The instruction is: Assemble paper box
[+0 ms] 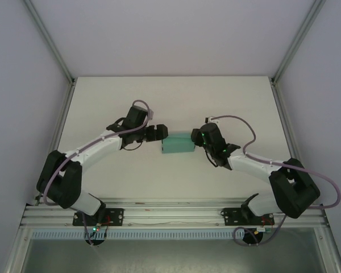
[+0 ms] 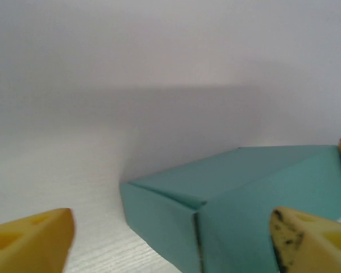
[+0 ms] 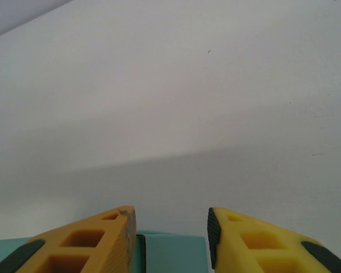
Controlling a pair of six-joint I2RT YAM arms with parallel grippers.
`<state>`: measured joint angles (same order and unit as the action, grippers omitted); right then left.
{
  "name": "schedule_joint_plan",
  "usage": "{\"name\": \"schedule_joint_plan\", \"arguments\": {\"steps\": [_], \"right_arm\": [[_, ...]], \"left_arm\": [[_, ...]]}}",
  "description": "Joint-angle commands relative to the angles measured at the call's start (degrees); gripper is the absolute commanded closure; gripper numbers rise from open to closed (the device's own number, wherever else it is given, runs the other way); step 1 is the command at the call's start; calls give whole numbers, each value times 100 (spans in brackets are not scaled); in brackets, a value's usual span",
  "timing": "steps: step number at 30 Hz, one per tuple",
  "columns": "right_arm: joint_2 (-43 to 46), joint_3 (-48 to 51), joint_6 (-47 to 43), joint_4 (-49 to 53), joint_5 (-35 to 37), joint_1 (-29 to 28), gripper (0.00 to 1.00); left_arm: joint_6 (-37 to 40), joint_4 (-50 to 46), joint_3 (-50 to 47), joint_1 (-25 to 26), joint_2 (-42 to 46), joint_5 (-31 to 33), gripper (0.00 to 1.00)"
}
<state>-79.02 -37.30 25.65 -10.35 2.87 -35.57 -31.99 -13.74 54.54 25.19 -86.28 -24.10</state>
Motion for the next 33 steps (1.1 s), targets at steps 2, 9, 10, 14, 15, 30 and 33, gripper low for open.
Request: {"name": "schedule_joint_plan", "arguments": {"steps": [2, 9, 10, 14, 15, 30, 33], "right_arm": [[-465, 801, -354, 485, -190, -8, 63], [-932, 1519, -583, -894, -608, -3, 71], [-985, 1619, -595, -1116, -636, -5, 72], [-1203, 2097, -716, -2011, -762, -9, 72], [-1273, 2192, -792, -2205, -825, -4, 72], [-1635, 2323, -1283, -3088, -708, -64, 85], [-1129, 1886, -1201, -2035, -731, -67, 79]], "left_arm": [[-454, 952, -800, -158, -265, -740, 41], [-873, 2256, -2065, -264, -561, -1040, 76], [-845, 2464, -2197, -255, -598, -1134, 80], [-645, 3200, -2776, -260, -703, -1079, 97], [-480, 3320, -2877, -250, -749, -1008, 100], [-210, 4536, -3336, -140, -993, -1073, 100], [-58, 3592, -2906, 0, -585, -745, 100]]}}
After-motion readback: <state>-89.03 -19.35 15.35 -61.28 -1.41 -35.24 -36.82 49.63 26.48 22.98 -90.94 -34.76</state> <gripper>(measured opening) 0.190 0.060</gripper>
